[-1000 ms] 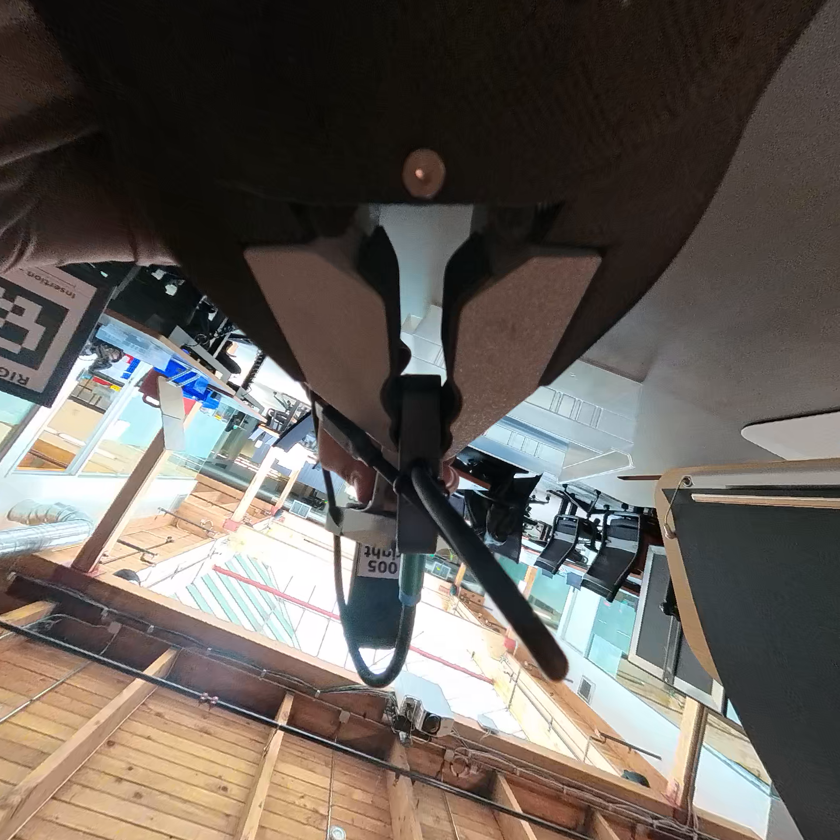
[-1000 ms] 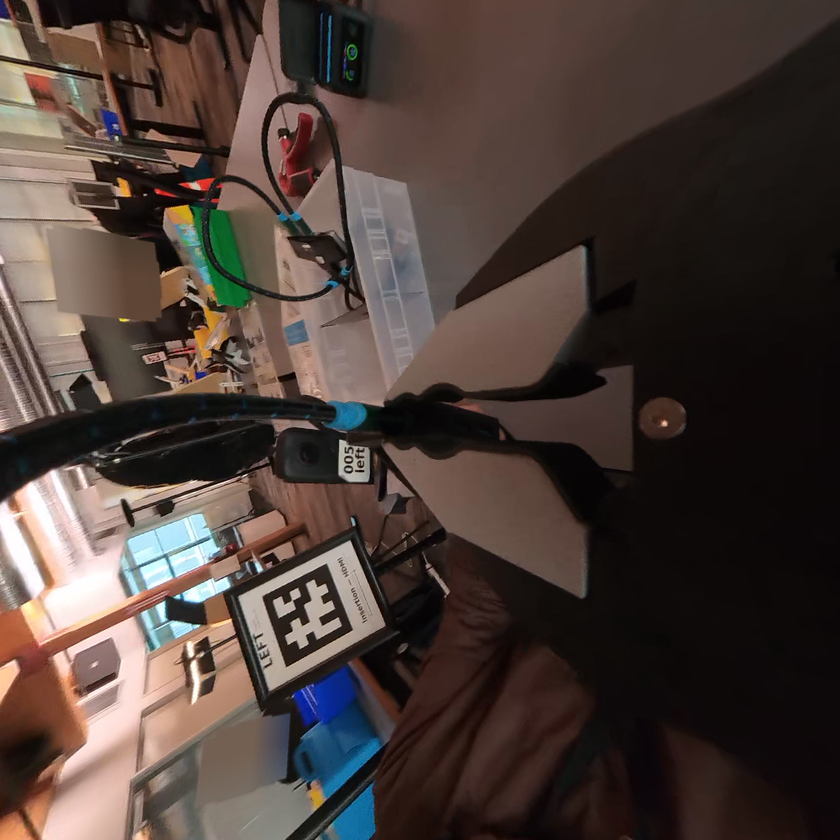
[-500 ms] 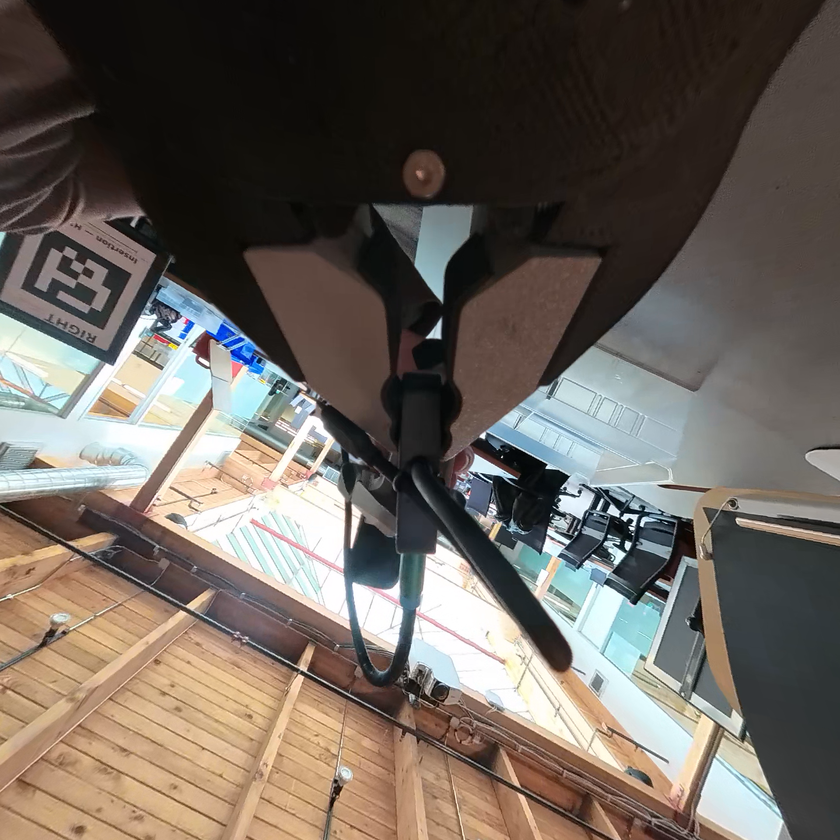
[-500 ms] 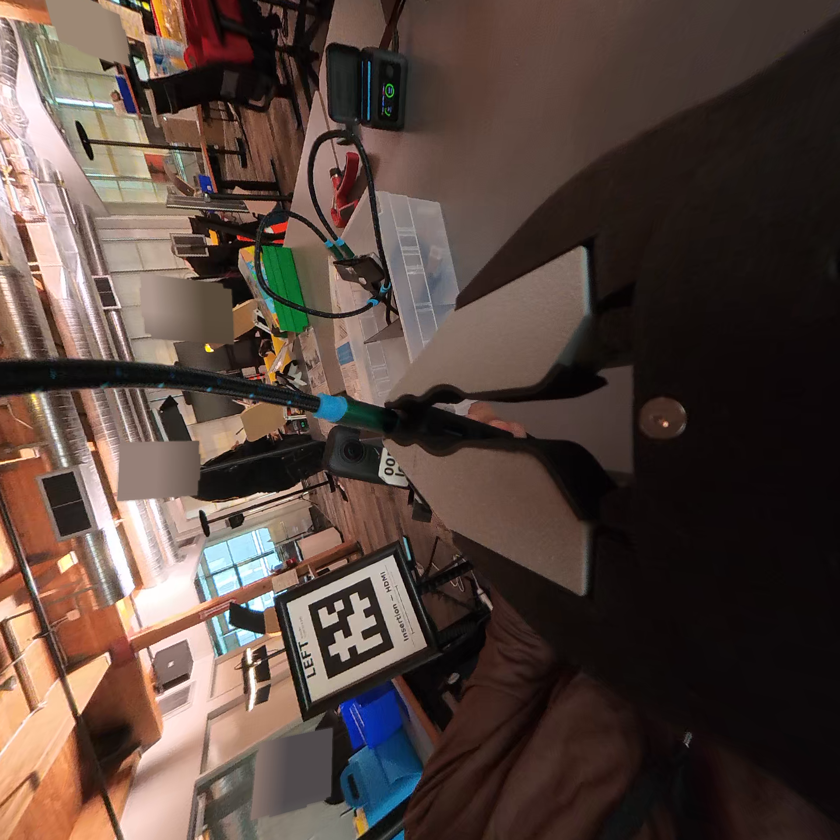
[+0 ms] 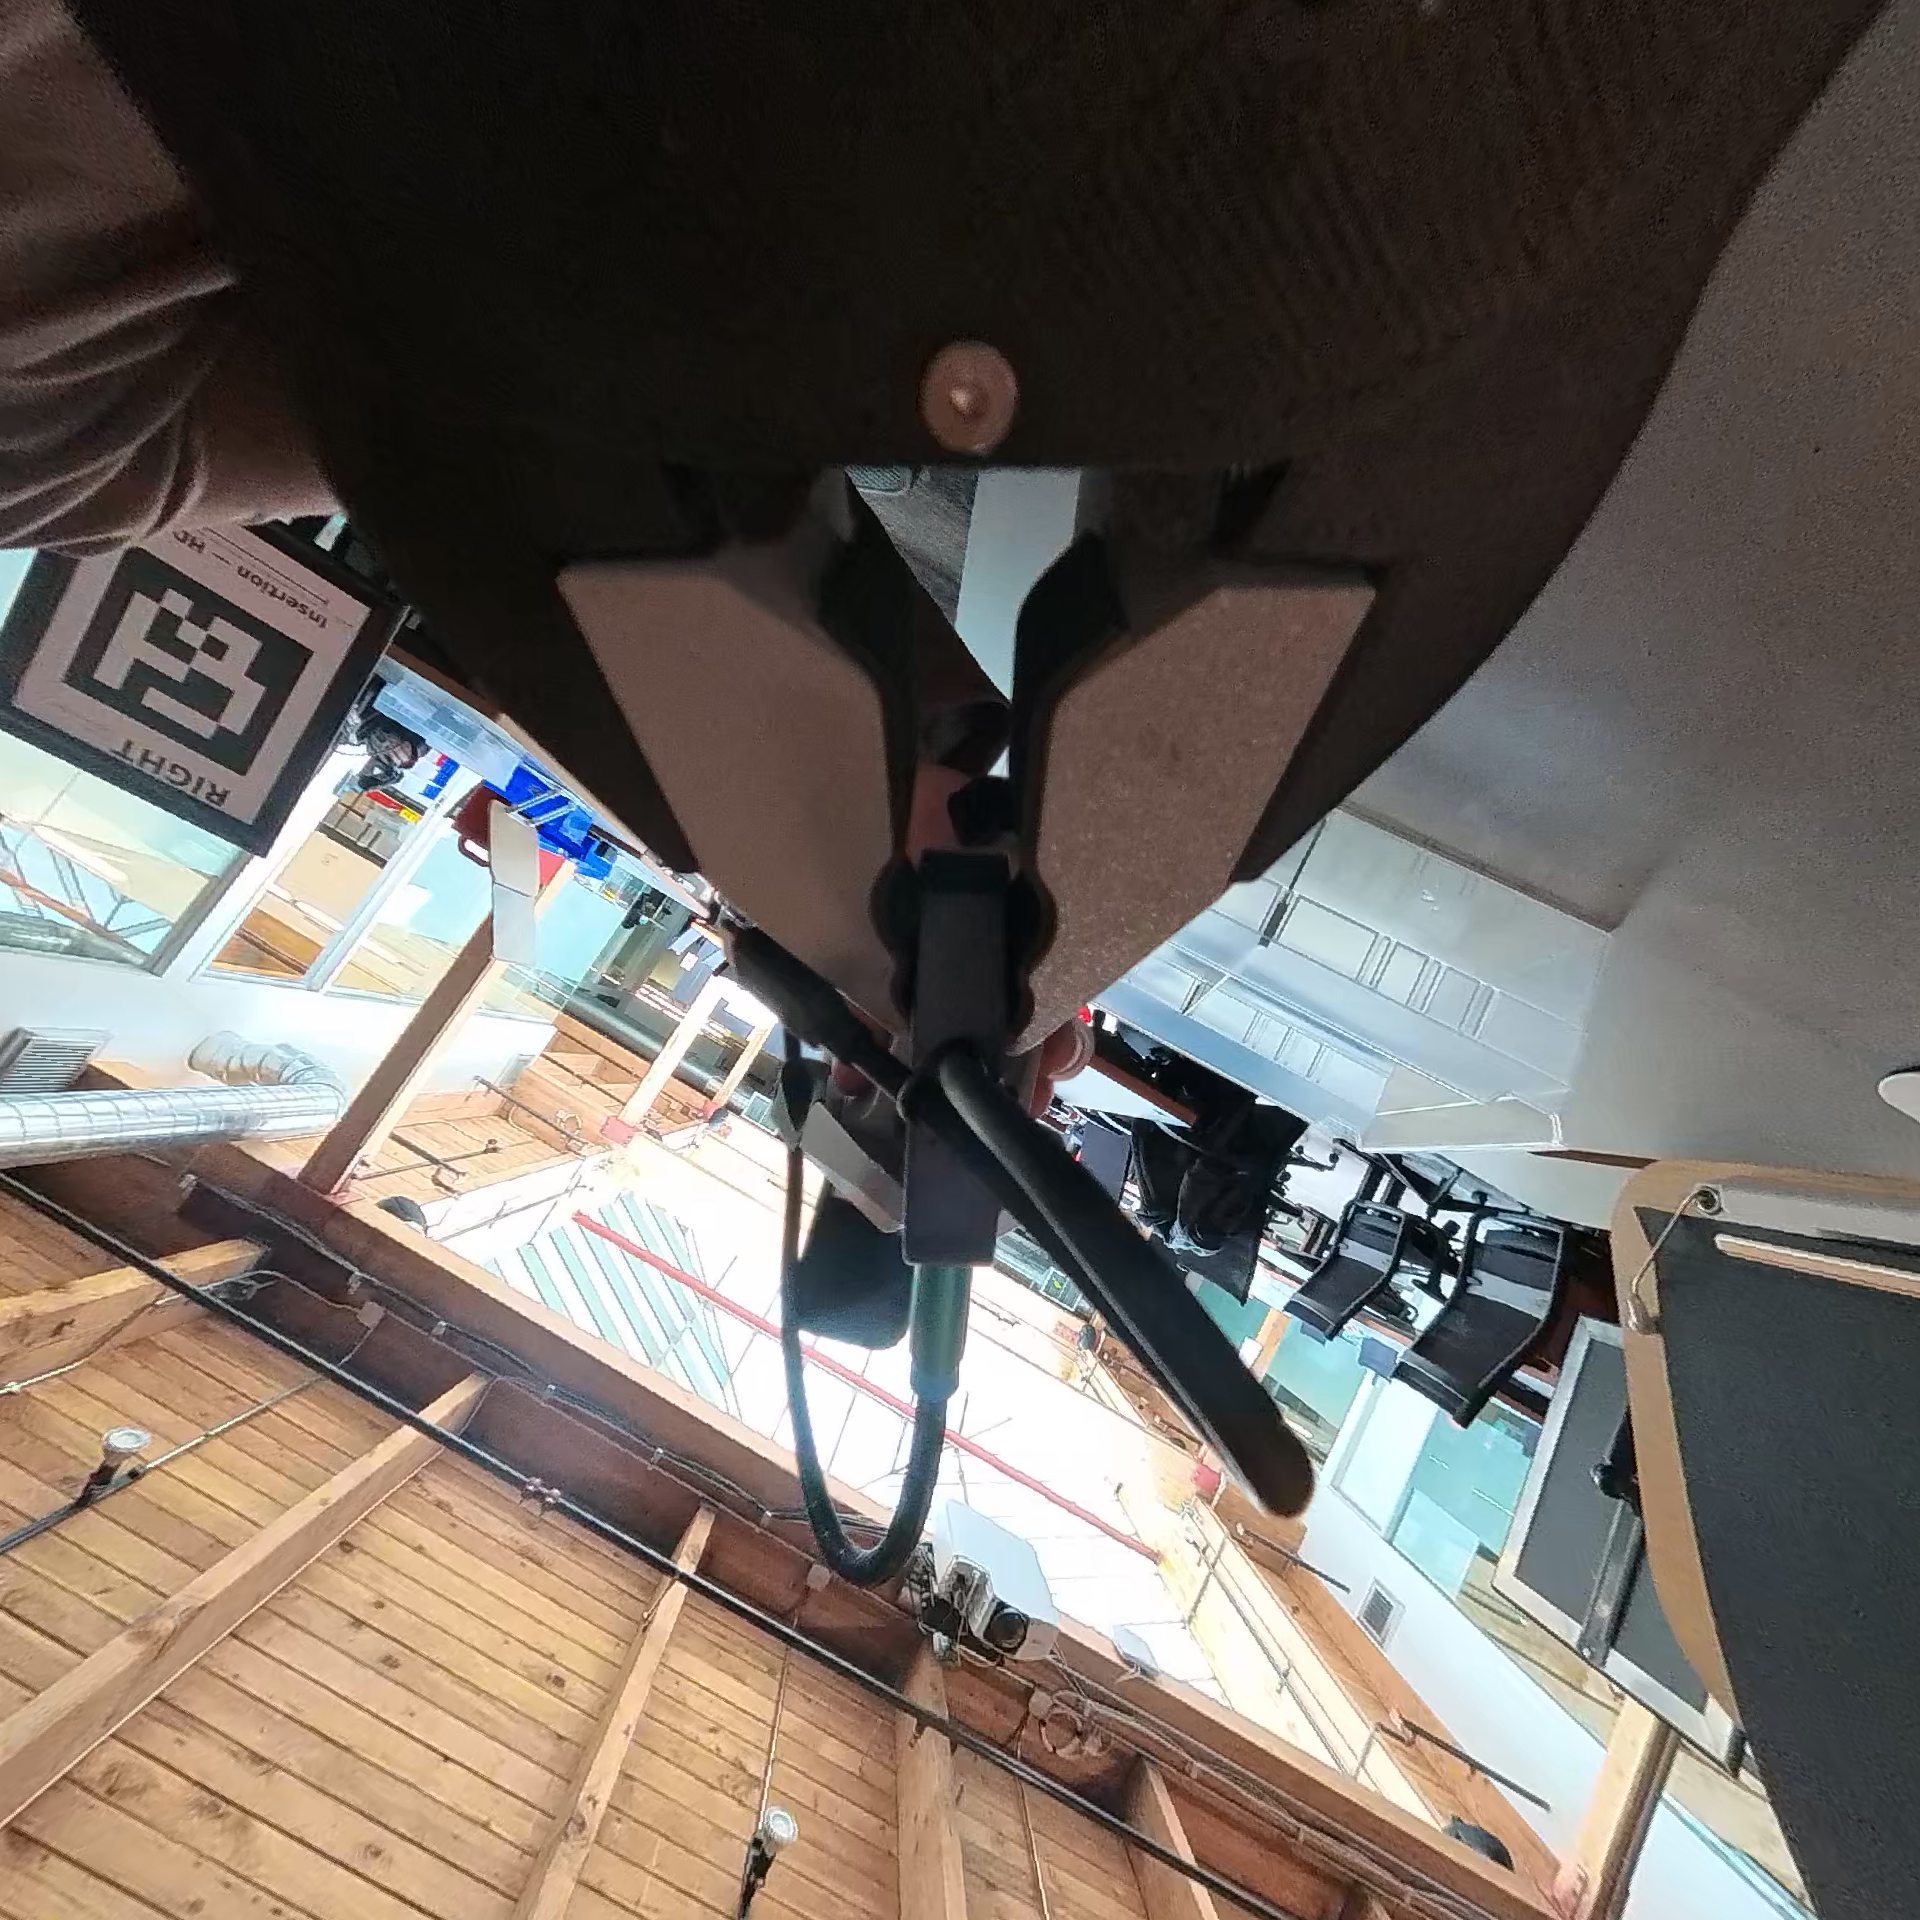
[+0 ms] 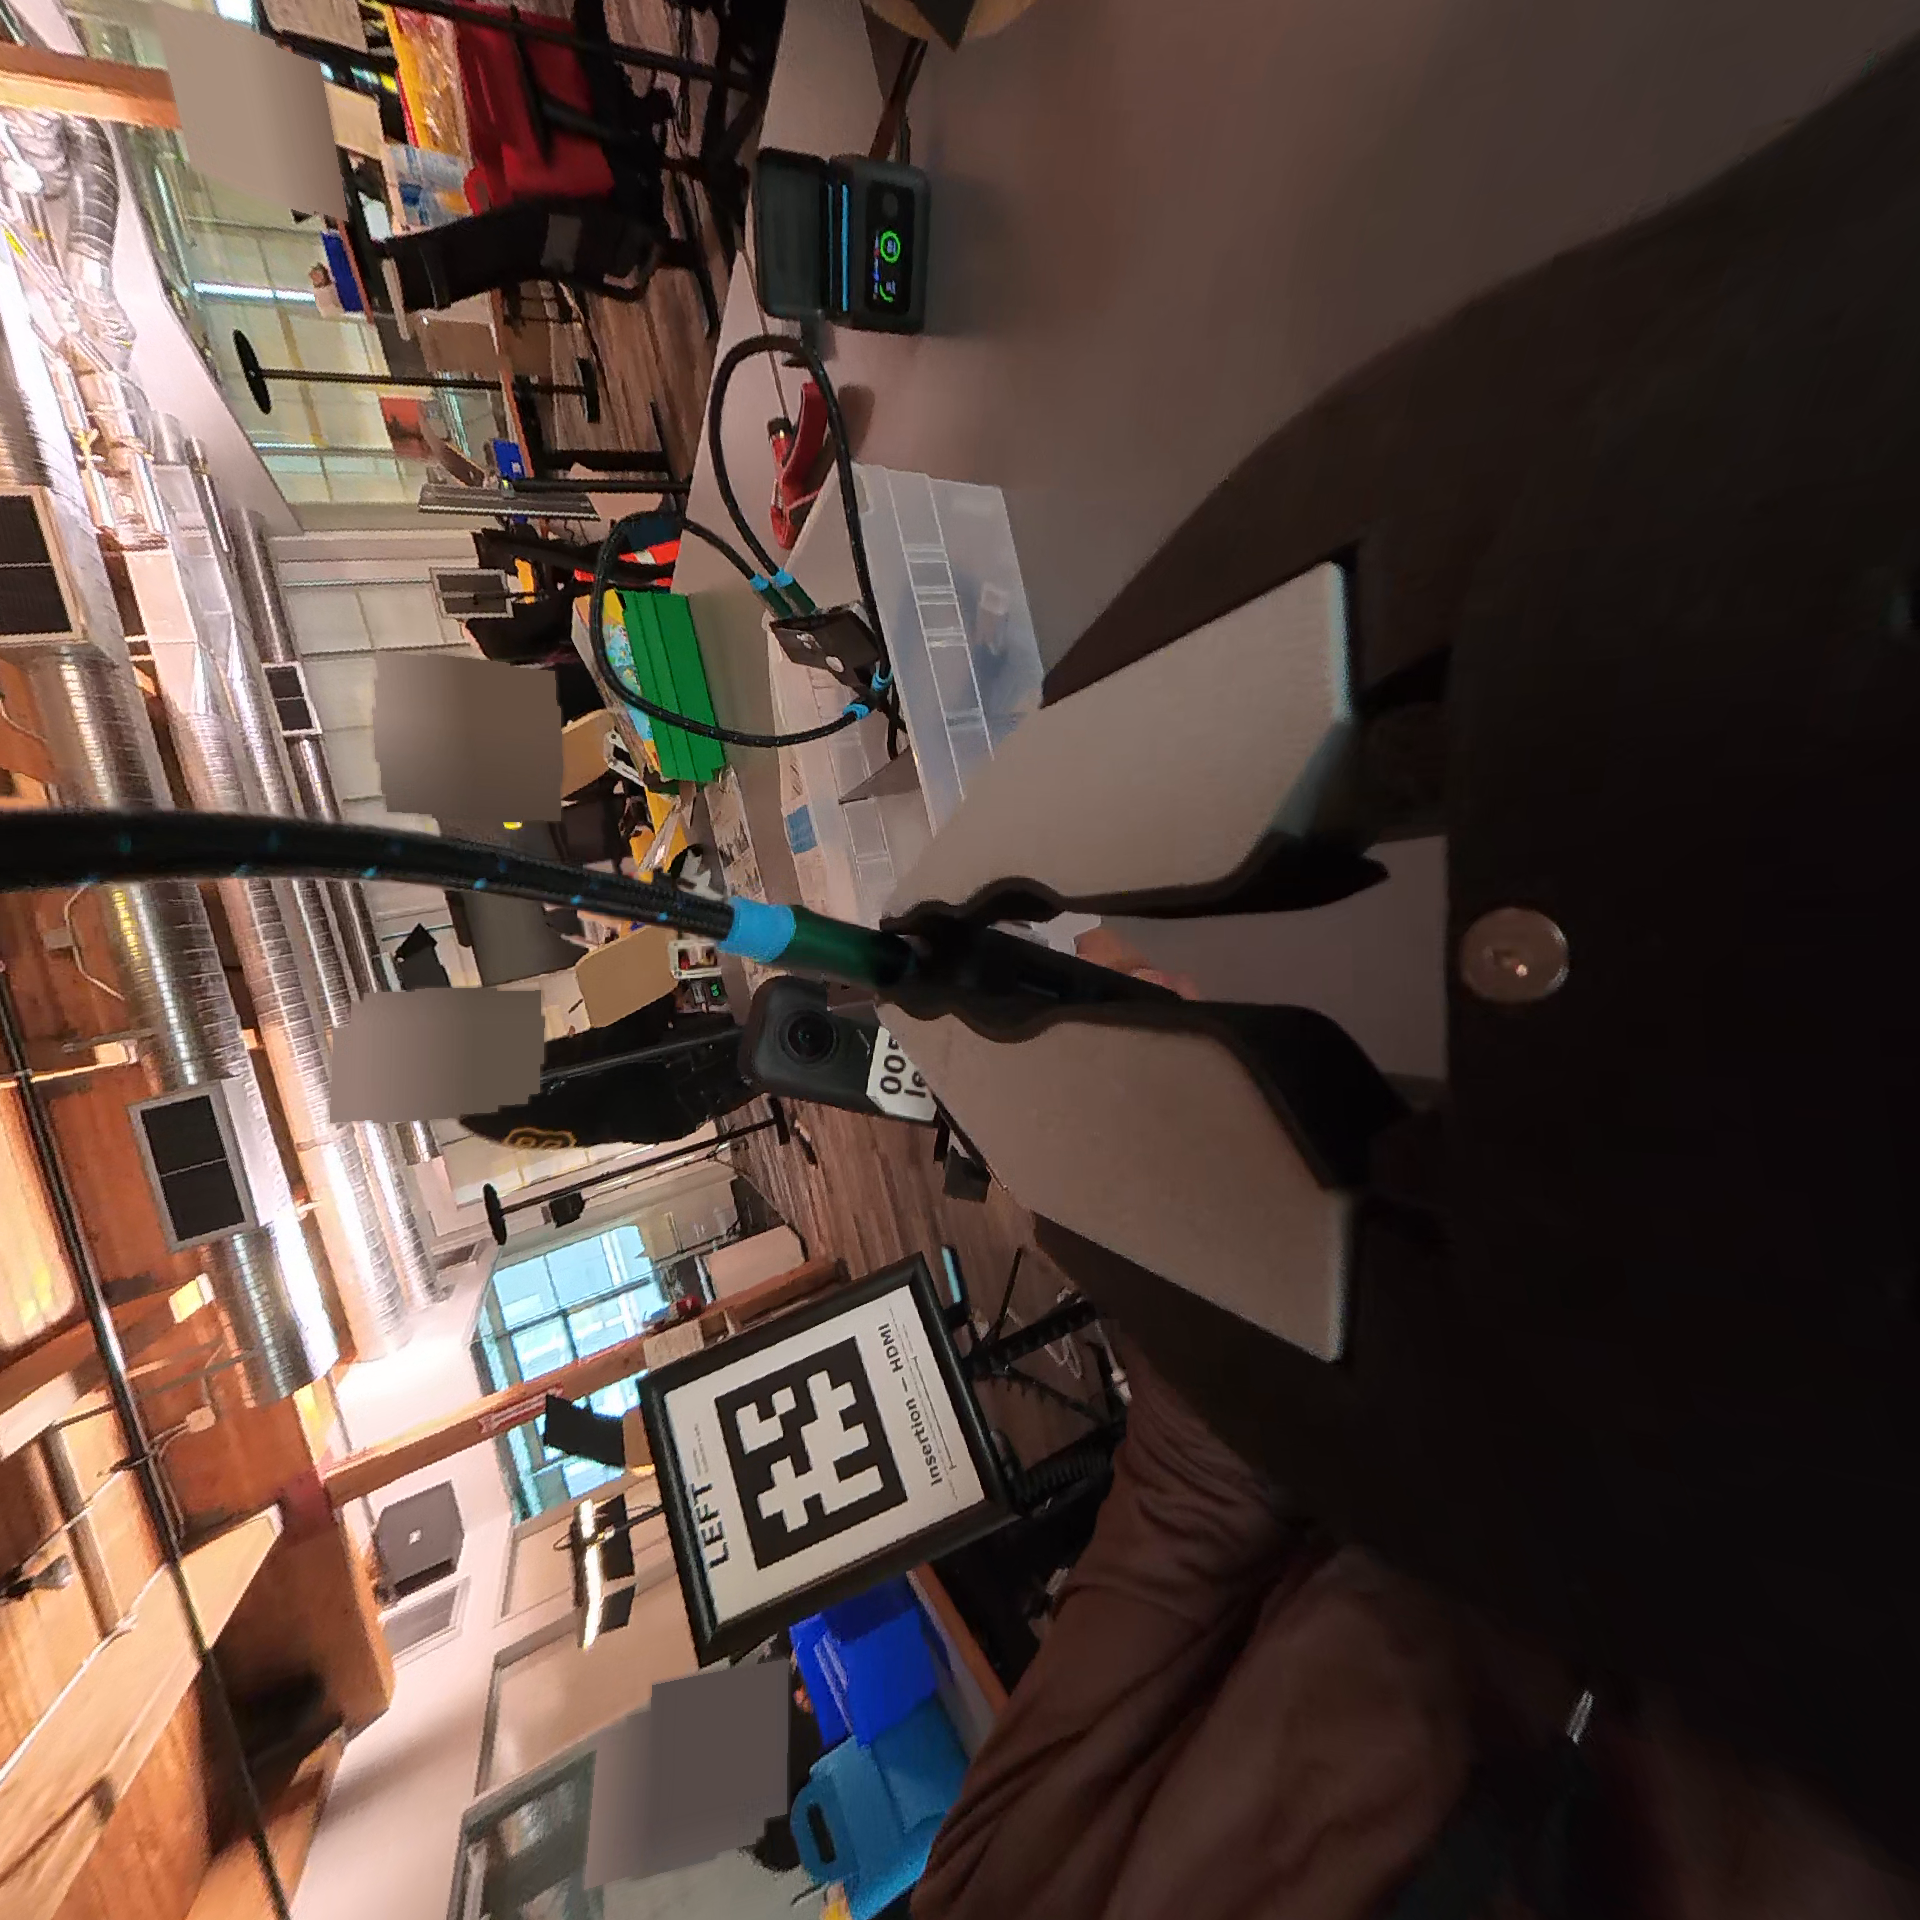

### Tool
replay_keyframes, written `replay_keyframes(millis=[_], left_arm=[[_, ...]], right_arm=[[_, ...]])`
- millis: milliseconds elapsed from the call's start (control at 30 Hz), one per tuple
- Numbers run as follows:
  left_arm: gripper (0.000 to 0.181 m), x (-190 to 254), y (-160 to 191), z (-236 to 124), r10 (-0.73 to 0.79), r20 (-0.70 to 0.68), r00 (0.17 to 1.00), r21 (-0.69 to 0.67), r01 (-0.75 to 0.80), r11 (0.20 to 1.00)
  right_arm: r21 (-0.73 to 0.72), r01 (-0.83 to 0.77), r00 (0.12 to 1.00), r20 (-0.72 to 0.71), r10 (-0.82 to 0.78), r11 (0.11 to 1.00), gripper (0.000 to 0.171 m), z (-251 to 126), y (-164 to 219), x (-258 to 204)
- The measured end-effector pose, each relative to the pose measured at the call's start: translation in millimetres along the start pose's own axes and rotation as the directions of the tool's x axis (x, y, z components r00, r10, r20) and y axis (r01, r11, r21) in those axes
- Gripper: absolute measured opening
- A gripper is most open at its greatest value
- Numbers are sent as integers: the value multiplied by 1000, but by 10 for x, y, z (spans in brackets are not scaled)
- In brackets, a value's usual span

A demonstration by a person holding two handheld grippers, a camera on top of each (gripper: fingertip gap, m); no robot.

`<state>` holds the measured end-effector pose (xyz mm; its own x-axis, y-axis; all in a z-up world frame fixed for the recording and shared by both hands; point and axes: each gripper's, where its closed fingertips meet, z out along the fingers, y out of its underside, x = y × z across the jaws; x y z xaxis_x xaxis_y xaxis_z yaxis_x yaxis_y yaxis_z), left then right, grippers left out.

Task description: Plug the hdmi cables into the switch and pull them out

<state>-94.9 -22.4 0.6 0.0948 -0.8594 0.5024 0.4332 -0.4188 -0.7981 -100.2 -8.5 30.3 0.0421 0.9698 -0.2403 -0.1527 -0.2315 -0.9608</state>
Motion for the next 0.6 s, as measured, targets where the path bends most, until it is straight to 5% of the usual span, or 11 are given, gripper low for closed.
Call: replay_keyframes(millis=[33, 233, 600], left_arm=[[11, -2, 7, 1, -5, -2, 1000, -3, 5, 1000], [11, -15, 27, 12, -21, -2, 1000, -9, 21, 1000], [11, -30, 14, 12, -77, -11, 997, 34, 77, 996]], right_arm=[[9, -16, 1000, 9, 16, 1000, 6, -1, 5, 2], [28, -61, 997, 45, 60, 998, 7, -13, 22, 17], [149, 64, 992, -117, -47, 987, 5, -12, -5, 68]])
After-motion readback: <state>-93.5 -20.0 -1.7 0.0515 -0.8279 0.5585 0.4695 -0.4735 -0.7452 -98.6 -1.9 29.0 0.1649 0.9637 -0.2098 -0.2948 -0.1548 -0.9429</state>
